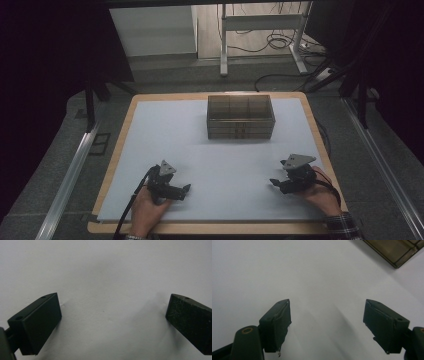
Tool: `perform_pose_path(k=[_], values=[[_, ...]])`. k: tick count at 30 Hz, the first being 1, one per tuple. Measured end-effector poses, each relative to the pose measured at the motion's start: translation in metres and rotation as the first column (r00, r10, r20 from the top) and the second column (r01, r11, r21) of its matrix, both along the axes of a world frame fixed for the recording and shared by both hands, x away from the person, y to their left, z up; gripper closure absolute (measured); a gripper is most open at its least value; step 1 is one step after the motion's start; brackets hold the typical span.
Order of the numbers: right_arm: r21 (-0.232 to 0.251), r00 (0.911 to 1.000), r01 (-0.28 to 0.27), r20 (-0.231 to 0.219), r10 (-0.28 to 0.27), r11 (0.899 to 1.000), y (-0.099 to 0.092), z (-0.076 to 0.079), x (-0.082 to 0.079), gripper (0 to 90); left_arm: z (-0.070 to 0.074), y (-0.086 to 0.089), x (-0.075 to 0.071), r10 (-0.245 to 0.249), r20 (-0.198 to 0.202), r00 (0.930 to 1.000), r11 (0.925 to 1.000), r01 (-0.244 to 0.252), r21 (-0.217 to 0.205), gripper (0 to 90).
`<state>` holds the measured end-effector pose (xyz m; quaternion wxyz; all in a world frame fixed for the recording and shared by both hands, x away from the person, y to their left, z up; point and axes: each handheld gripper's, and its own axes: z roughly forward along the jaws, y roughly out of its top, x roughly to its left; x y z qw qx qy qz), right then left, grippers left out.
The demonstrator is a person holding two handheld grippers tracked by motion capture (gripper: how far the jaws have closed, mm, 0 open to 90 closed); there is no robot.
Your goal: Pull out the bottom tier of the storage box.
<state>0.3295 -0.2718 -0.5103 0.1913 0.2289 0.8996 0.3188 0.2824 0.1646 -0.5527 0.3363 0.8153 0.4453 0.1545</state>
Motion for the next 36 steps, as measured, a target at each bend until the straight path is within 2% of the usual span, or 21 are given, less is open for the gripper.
perform_pose_path(k=[5, 12, 21, 28, 33, 36], values=[[-0.024, 0.9995, -0.010, 0.028, 0.011, 1.000, 0.007, 0.001, 0.004, 22.4, 0.000, 0.000, 0.000, 0.000, 0.000, 1.0000, 1.0000, 0.000, 0.000, 0.0], [-0.080, 0.9963, -0.023, 0.081, 0.030, 0.997, 0.017, 0.002, 0.007, 23.1, 0.000, 0.000, 0.000, 0.000, 0.000, 1.0000, 1.0000, 0.000, 0.000, 0.0], [-0.100, 0.9925, -0.019, 0.118, 0.031, 0.995, 0.024, 0.003, 0.013, 25.8, 0.000, 0.000, 0.000, 0.000, 0.000, 1.0000, 1.0000, 0.000, 0.000, 0.0], [-0.132, 0.9852, -0.023, 0.165, 0.045, 0.991, 0.034, 0.002, 0.017, 27.1, 0.000, 0.000, 0.000, 0.000, 0.000, 1.0000, 1.0000, 0.000, 0.000, 0.0], [-0.123, 0.9837, -0.033, 0.171, 0.054, 0.992, 0.038, 0.002, 0.020, 26.9, 0.000, 0.000, 0.000, 0.000, 0.000, 1.0000, 1.0000, 0.000, 0.000, 0.0], [-0.130, 0.9795, -0.035, 0.192, 0.060, 0.991, 0.043, 0.001, 0.024, 26.8, 0.000, 0.000, 0.000, 0.000, 0.000, 1.0000, 1.0000, 0.000, 0.000, 0.0]])
